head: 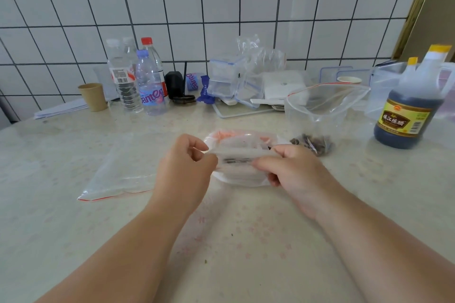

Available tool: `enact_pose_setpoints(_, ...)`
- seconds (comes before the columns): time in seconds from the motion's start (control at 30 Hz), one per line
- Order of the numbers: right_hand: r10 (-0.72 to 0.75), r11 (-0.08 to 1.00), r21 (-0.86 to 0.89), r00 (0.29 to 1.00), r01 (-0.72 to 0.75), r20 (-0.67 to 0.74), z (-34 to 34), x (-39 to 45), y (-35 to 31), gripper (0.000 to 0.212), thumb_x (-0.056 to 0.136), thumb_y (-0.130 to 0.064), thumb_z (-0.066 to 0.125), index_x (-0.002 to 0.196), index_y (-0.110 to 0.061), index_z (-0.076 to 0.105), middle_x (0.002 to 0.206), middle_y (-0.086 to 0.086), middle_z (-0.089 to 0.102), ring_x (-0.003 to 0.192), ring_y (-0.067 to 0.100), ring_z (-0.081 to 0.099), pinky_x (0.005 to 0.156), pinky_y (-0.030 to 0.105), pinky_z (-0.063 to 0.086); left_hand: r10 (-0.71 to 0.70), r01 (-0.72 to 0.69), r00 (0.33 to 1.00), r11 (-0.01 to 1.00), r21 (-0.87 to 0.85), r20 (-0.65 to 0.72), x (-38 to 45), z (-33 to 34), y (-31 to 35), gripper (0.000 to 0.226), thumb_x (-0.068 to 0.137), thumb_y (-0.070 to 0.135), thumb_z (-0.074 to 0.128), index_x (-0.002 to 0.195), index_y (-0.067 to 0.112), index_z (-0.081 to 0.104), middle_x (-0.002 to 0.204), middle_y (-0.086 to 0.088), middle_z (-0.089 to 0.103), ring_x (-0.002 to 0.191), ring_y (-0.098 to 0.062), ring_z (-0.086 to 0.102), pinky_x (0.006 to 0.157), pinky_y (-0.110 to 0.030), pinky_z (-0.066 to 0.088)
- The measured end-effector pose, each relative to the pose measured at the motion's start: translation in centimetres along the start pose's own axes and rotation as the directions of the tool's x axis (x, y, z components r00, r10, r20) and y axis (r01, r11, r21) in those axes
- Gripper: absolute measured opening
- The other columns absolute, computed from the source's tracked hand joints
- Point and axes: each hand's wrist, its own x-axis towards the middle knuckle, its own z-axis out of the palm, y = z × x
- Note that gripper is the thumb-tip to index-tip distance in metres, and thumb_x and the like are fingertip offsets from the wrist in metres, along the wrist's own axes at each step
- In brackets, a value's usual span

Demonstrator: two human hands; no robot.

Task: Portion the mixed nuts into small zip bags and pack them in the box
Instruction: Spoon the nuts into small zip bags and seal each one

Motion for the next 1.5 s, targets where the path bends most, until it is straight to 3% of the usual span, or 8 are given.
enact_pose_setpoints(0.17,-0.106,0.985,-0.159,0.971,0.073,-0.212,0.2,0.1,0.2,0.009,0.070,-0.028,0.053,0.072,-0.019,0.056,0.058,-0.008,0.066,0.058,0.015,0.061,0.059,0.032,0.049,0.197,-0.238,0.963,0.941,0.239,0.183,-0.5,0.0,0.0,0.032,0.081,0.012,0.070,0.084,0.041,0.058,0.092,0.015,0.057,0.075,0.004,0.055,0.057,-0.011,0.039)
enact_pose_setpoints(0.3,-0.143,0.977,-0.190,0.964,0.101,-0.225,0.2,0.2,0.3,0.004,0.074,-0.027,0.054,0.076,-0.030,0.053,0.057,-0.018,0.055,0.052,0.003,0.047,0.051,0.020,0.035,0.278,-0.378,0.891,0.892,0.247,0.360,-1.5,0.5,0.4,0.026,0.076,0.039,0.077,0.090,0.048,0.057,0.087,0.022,0.063,0.083,0.006,0.057,0.065,-0.009,0.041)
enact_pose_setpoints(0.6,-0.186,0.979,-0.095,0.981,0.180,-0.063,0.5,-0.1,0.1,0.043,0.064,-0.016,0.062,0.101,-0.037,0.057,0.098,-0.009,0.063,0.082,0.014,0.065,0.067,0.031,0.054,0.048,-0.048,0.982,0.999,-0.009,0.183,-1.3,0.4,1.5,0.015,0.090,0.012,0.063,0.089,0.027,0.067,0.056,0.005,0.071,0.040,-0.005,0.059,0.042,-0.019,0.044)
enact_pose_setpoints(0.8,-0.146,0.978,-0.176,0.973,0.115,-0.176,-0.1,0.3,0.2,0.032,0.064,-0.024,0.064,0.094,-0.035,0.060,0.092,-0.013,0.060,0.073,0.005,0.057,0.062,0.021,0.037,-0.003,-0.006,0.993,0.997,0.075,0.118,-0.5,-0.1,1.1,0.022,0.089,0.015,0.059,0.087,0.035,0.068,0.065,0.003,0.069,0.049,-0.006,0.055,0.053,-0.028,0.045)
enact_pose_setpoints(1.0,-0.133,0.986,-0.123,0.967,0.108,-0.219,0.0,0.6,0.5,0.018,0.079,-0.022,0.063,0.090,-0.036,0.060,0.087,-0.012,0.062,0.073,0.014,0.063,0.069,0.032,0.052,0.095,-0.147,0.952,0.976,0.162,0.292,-1.0,-0.5,1.0,0.014,0.086,0.027,0.071,0.073,0.027,0.065,0.051,0.016,0.051,0.043,-0.004,0.043,0.041,-0.013,0.032)
enact_pose_setpoints(1.17,-0.127,0.992,-0.024,0.985,0.125,-0.119,0.4,0.0,0.1,0.032,0.067,-0.033,0.072,0.096,-0.040,0.060,0.086,-0.023,0.059,0.070,0.007,0.060,0.062,0.027,0.049,0.098,-0.145,0.965,0.973,0.181,0.245,-1.5,-0.3,1.2,0.043,0.089,0.040,0.069,0.067,0.005,0.057,0.050,0.001,0.054,0.044,-0.009,0.044,0.040,-0.014,0.031)
enact_pose_setpoints(1.33,-0.132,0.990,-0.053,0.989,0.129,-0.062,0.2,-0.2,0.2,0.029,0.069,-0.016,0.070,0.089,-0.036,0.064,0.086,-0.011,0.063,0.062,0.010,0.060,0.056,0.026,0.050,-0.066,0.055,0.981,0.996,0.068,0.181,-0.9,-0.8,1.5,0.028,0.085,0.021,0.063,0.061,0.008,0.059,0.042,0.003,0.057,0.035,-0.011,0.050,0.045,-0.022,0.041)
enact_pose_setpoints(1.5,-0.043,0.999,0.006,0.999,0.043,0.016,0.2,-0.2,0.2,0.019,0.072,-0.011,0.071,0.072,-0.030,0.072,0.062,-0.009,0.064,0.053,0.010,0.058,0.050,0.022,0.046,-0.049,0.022,0.972,0.993,0.120,0.231,0.0,-1.9,1.0,0.011,0.076,0.020,0.066,0.067,0.018,0.061,0.051,0.009,0.055,0.050,-0.015,0.047,0.051,-0.027,0.037)
